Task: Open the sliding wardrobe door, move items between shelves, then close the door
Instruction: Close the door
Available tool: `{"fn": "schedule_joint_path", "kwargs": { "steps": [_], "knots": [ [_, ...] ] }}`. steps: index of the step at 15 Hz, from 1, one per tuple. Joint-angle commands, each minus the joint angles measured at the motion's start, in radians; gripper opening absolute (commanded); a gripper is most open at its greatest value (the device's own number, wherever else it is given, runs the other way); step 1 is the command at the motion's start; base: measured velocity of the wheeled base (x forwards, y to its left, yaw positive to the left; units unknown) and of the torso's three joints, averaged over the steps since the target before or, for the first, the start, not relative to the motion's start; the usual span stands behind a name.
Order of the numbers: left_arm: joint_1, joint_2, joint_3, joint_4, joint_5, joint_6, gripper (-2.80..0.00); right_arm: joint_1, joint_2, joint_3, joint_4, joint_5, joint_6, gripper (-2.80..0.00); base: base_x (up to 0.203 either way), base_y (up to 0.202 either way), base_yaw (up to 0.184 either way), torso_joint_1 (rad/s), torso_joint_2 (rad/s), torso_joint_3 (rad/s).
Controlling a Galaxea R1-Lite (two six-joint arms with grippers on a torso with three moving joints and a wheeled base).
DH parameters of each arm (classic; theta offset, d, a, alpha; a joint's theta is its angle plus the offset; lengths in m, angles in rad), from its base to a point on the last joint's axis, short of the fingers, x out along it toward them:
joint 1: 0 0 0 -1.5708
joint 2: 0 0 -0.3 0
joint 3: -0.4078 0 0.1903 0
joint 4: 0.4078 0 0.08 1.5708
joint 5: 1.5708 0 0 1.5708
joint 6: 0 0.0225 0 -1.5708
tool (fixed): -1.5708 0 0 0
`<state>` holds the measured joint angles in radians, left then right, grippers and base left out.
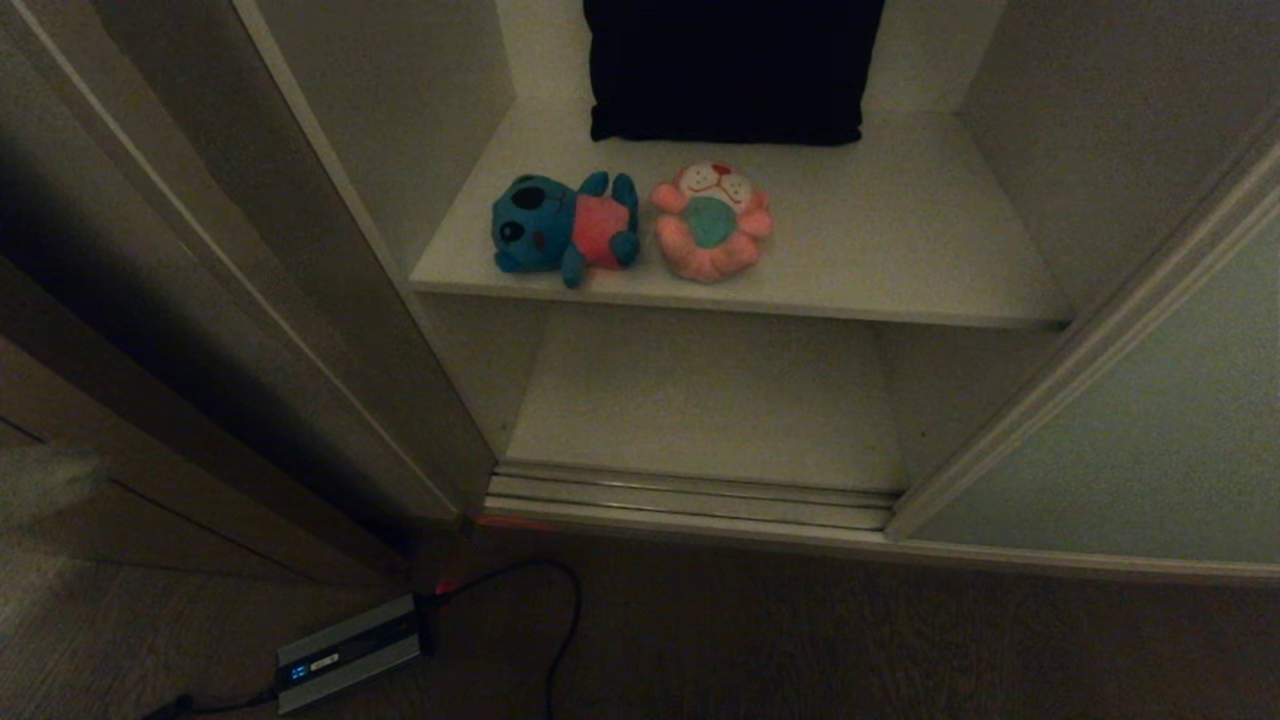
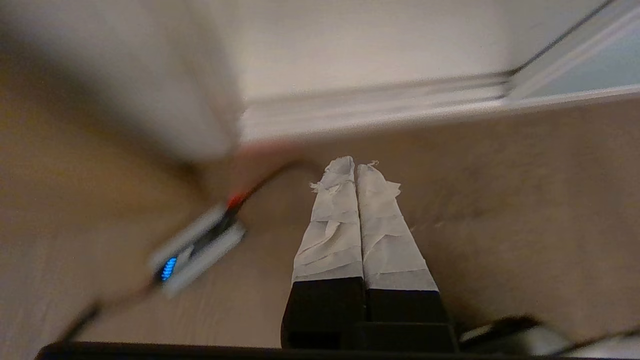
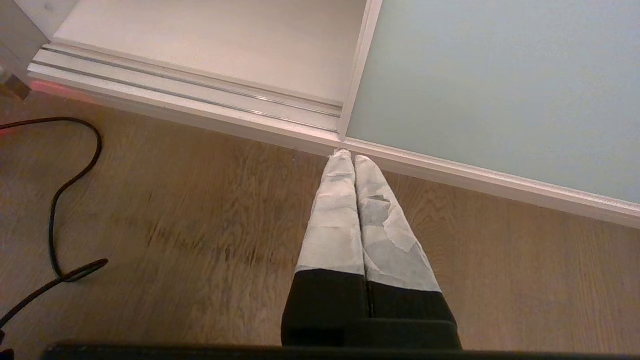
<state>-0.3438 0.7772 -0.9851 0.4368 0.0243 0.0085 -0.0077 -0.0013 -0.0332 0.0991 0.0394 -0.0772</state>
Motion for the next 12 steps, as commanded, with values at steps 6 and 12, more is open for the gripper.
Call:
{"fn": "schedule_joint_path", "kwargs": {
  "steps": [6,12],
  "knots": [
    [0.288,-0.637,0.617,-0.054,-0.010,0.058,-2.80,0.000,0.000,-0.001,0.001,0.001,-0.001,-2.80,0.000,0.000,0.000,0.000,0.00,0.000],
    [0.324,-0.777,0.947,-0.353,-0.042,0.025,-2.80,0.000,-0.001,0.000,0.001,0.001,-0.001,-2.80,0.000,0.000,0.000,0.000,0.00,0.000]
  ]
}}
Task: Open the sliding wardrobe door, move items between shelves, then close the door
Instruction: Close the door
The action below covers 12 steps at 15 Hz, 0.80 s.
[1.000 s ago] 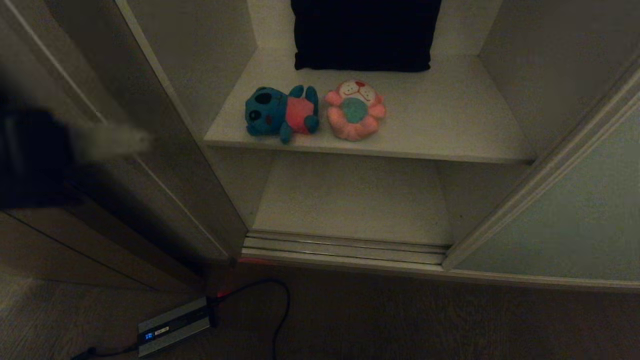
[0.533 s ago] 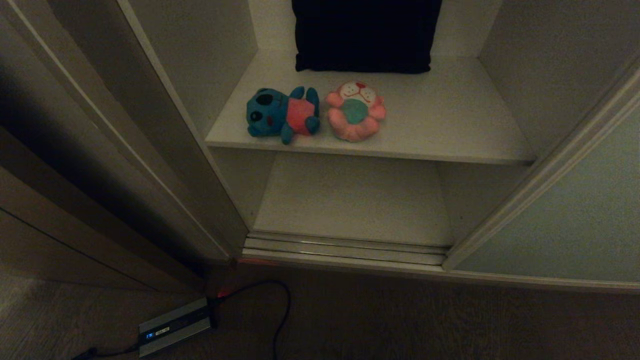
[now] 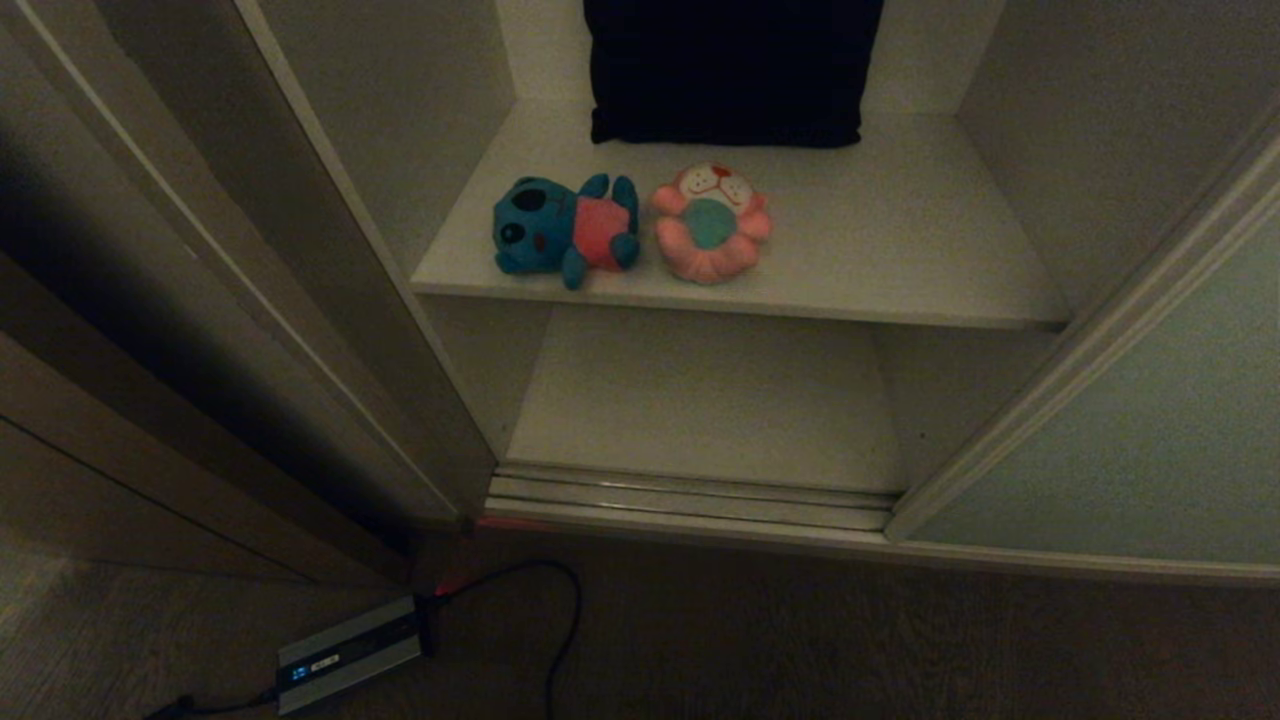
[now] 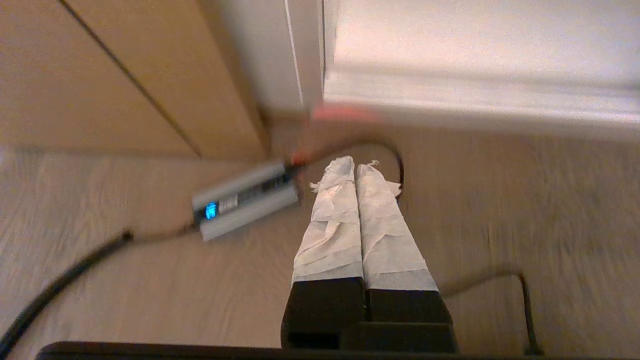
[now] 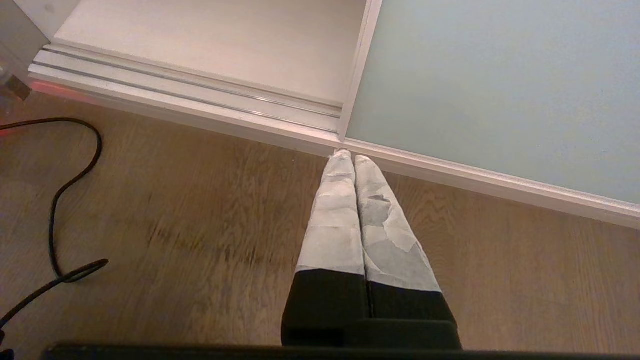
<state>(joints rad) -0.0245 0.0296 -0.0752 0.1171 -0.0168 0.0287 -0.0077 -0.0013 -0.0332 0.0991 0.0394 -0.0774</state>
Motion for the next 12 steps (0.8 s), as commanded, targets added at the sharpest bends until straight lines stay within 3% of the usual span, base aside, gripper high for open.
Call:
{"fn": "schedule_joint_path", "kwargs": {
  "steps": [1,4,8,12],
  "knots": [
    [0.005,-0.028,0.039,-0.036,-0.002,0.028,-2.80,0.000,-0.002,0.001,0.001,0.001,-0.001,-2.80,0.000,0.000,0.000,0.000,0.00,0.000],
    [0.005,-0.030,0.041,-0.040,-0.005,0.069,-2.80,0.000,-0.001,-0.001,0.001,0.001,-0.001,-2.80,0.000,0.000,0.000,0.000,0.00,0.000],
    [0.005,-0.030,0.045,-0.049,0.003,0.023,-2.80,0.000,-0.001,0.000,0.001,0.001,-0.001,-2.80,0.000,0.000,0.000,0.000,0.00,0.000],
    [0.005,-0.030,0.045,-0.050,0.003,0.020,-2.80,0.000,0.000,-0.001,0.001,0.001,-0.001,-2.80,0.000,0.000,0.000,0.000,0.00,0.000]
  ]
}}
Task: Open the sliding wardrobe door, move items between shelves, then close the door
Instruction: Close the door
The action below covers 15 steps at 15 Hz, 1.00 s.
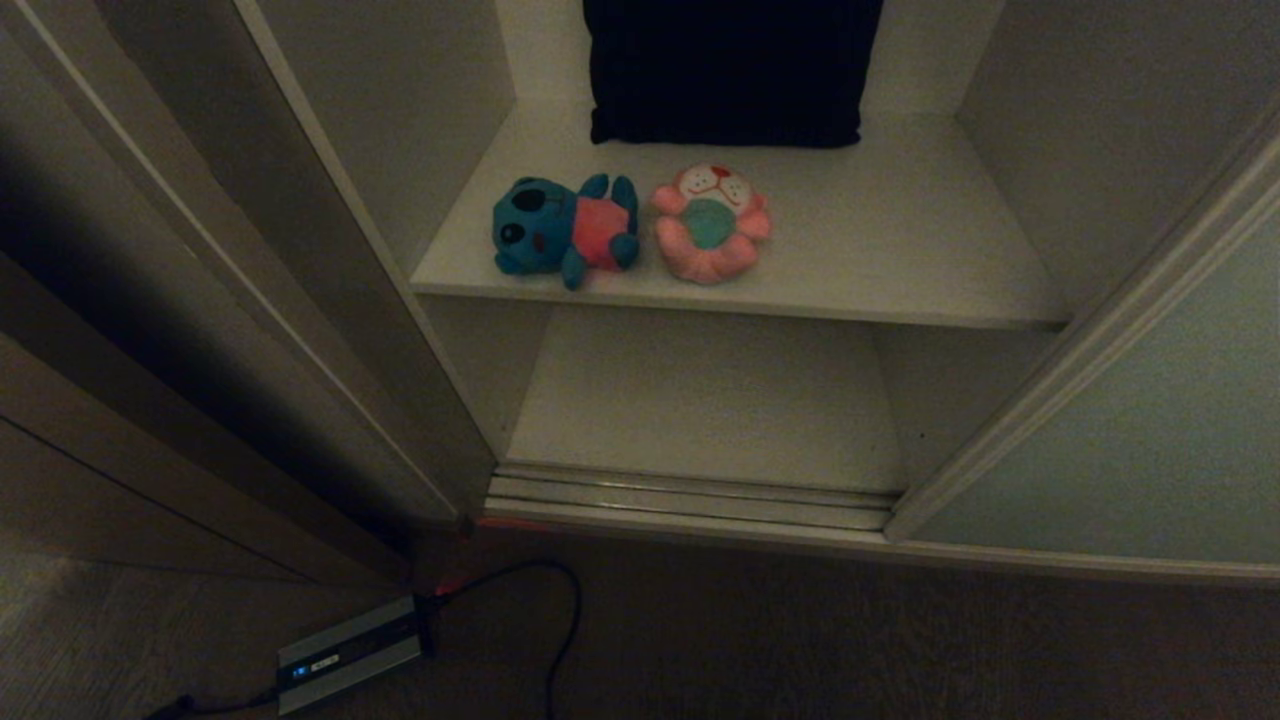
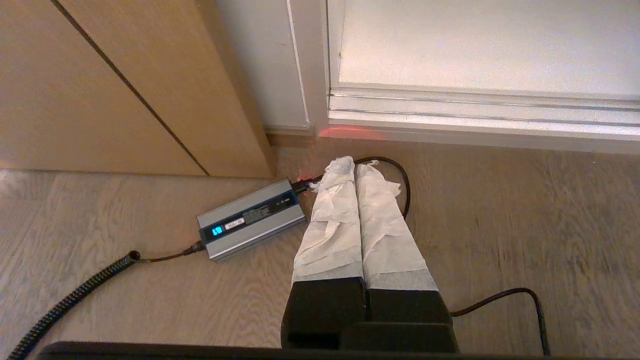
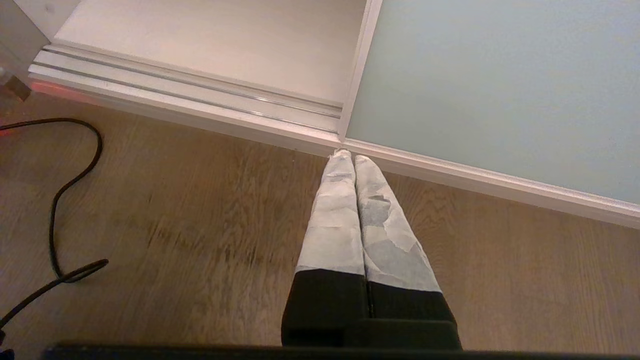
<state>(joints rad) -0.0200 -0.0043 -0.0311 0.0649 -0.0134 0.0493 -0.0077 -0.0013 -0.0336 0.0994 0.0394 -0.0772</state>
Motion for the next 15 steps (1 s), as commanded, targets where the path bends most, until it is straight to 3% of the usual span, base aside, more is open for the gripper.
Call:
{"fn": "schedule_joint_path", "kwargs": {
  "steps": [1,12,15],
  "knots": [
    [0.000,0.004,0.000,0.004,0.000,0.000,-2.80,0.000,-0.001,0.000,0.000,0.001,-0.001,-2.80,0.000,0.000,0.000,0.000,0.00,0.000],
    [0.000,0.004,0.000,0.003,0.000,0.000,-2.80,0.000,-0.002,0.000,0.000,-0.027,-0.001,-2.80,0.000,0.000,0.000,0.000,0.00,0.000],
    [0.000,0.004,0.000,0.003,0.000,0.000,-2.80,0.000,0.034,-0.121,0.017,-0.035,0.003,-2.80,0.000,0.000,0.000,0.000,0.00,0.000]
  ]
}}
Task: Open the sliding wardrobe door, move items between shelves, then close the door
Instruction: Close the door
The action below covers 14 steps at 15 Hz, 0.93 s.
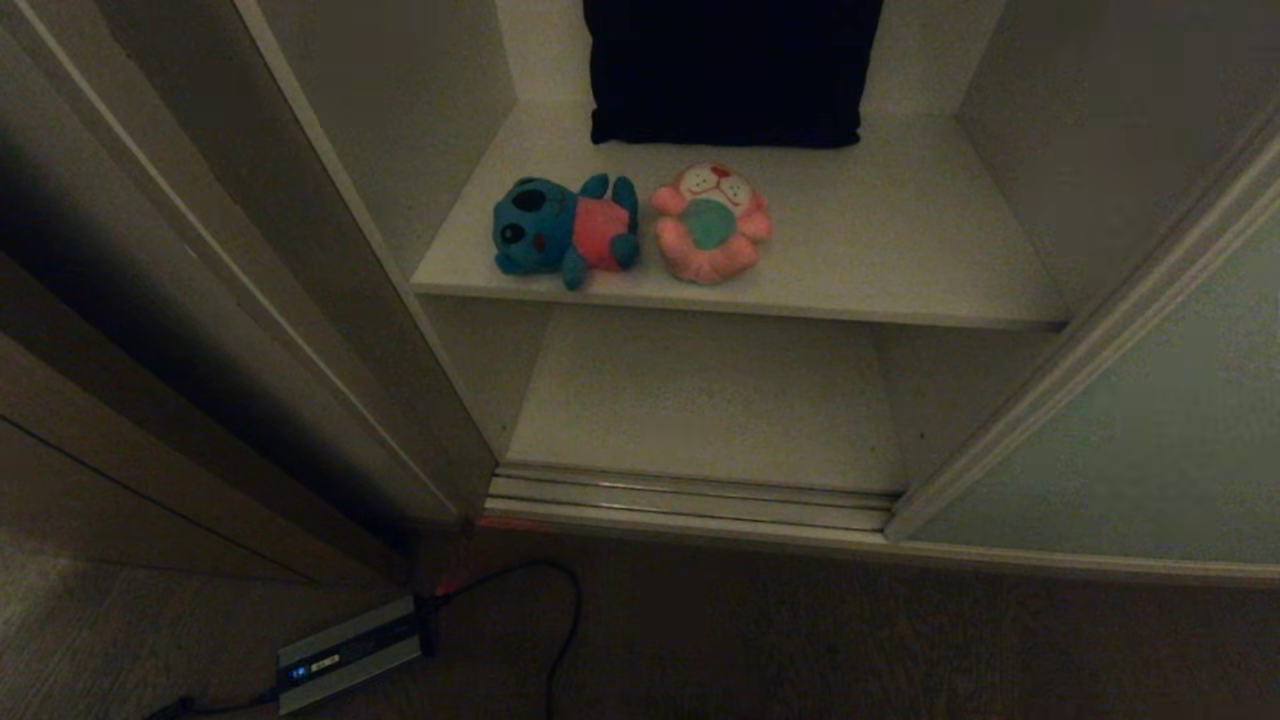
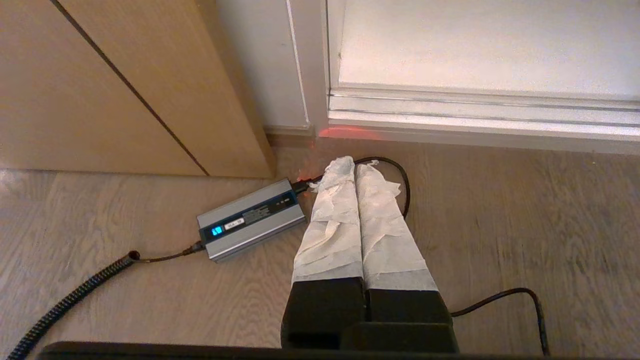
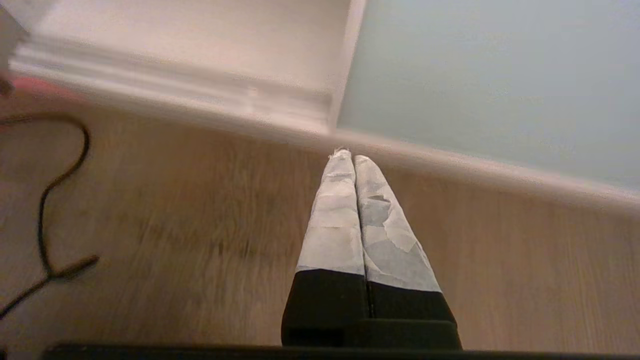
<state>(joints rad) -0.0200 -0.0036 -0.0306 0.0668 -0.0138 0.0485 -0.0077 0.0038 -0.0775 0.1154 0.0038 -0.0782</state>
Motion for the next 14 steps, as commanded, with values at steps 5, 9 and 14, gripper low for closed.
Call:
{"fn": "schedule_joint_path", "kwargs": {
  "steps": [5,9,14],
  "knots": [
    [0.000,0.004,0.000,0.001,0.000,0.001,-2.80,-0.007,0.304,-0.628,0.096,-0.055,0.046,-2.80,0.000,0.000,0.000,0.000,0.00,0.000],
    [0.000,0.004,0.000,0.001,0.000,0.001,-2.80,-0.016,0.601,-1.024,0.168,-0.213,0.034,-2.80,0.000,0.000,0.000,0.000,0.00,0.000],
    [0.000,0.004,0.000,0.001,0.000,0.001,-2.80,-0.018,0.835,-1.350,0.305,-0.335,-0.001,-2.80,0.000,0.000,0.000,0.000,0.00,0.000]
  ]
}}
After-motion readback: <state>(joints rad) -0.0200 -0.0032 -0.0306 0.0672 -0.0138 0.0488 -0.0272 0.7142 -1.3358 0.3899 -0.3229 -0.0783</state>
